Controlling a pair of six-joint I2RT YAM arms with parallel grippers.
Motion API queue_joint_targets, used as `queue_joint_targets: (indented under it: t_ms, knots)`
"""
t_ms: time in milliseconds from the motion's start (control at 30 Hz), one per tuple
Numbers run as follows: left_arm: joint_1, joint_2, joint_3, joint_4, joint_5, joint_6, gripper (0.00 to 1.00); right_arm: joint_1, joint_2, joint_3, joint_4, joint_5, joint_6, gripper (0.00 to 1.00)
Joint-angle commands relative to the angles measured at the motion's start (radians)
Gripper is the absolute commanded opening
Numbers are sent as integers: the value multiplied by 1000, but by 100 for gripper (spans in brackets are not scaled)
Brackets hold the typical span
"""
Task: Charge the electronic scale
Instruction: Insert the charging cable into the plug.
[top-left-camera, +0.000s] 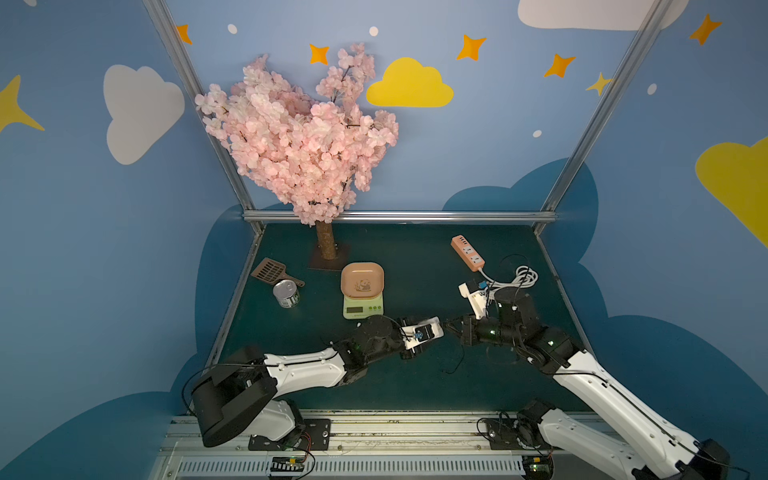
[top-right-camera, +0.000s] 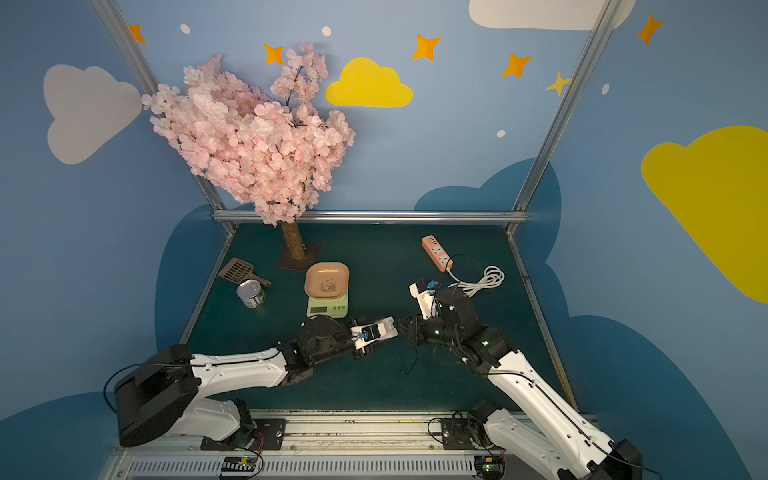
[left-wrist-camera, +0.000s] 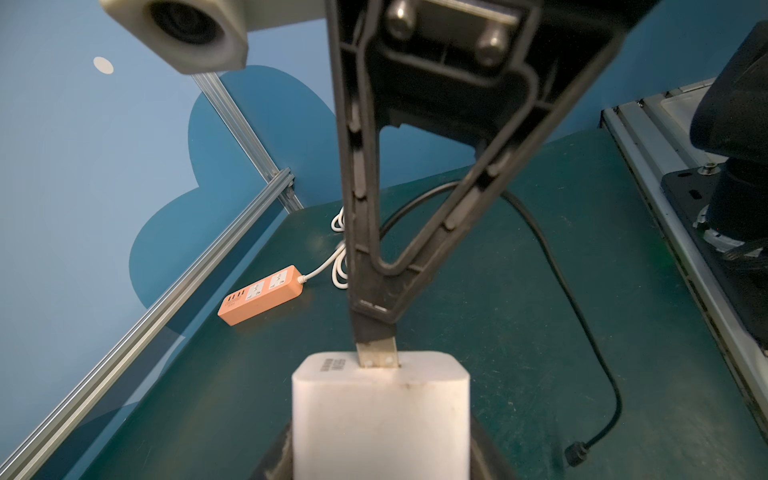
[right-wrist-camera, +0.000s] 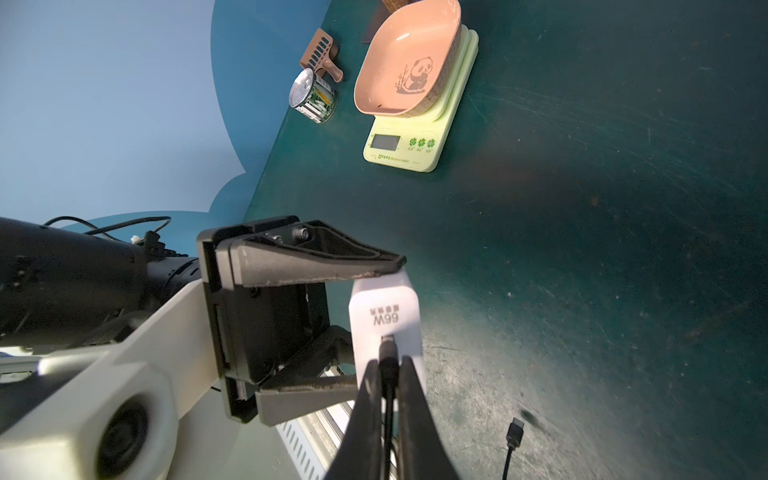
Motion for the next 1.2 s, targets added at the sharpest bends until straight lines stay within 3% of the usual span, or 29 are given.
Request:
queue_joint_targets:
  t_ms: [0, 700, 833, 1067, 1167]
  knots:
    - [-15, -14, 61, 87, 33, -10, 24, 12, 19, -34, 59, -54, 19, 0]
    - [-13, 24, 41, 172, 21, -25, 24, 19, 66, -73, 119, -72, 32, 1]
    - [-10, 54, 24, 189, 3, -33, 24, 16, 50, -53, 88, -48, -7, 17]
    - [-2, 106, -23, 242, -28, -61, 24, 5, -33, 39, -19, 51, -163, 62]
    - [-1, 116, -41, 255, -37, -71, 24, -15, -51, 87, -38, 107, -215, 71]
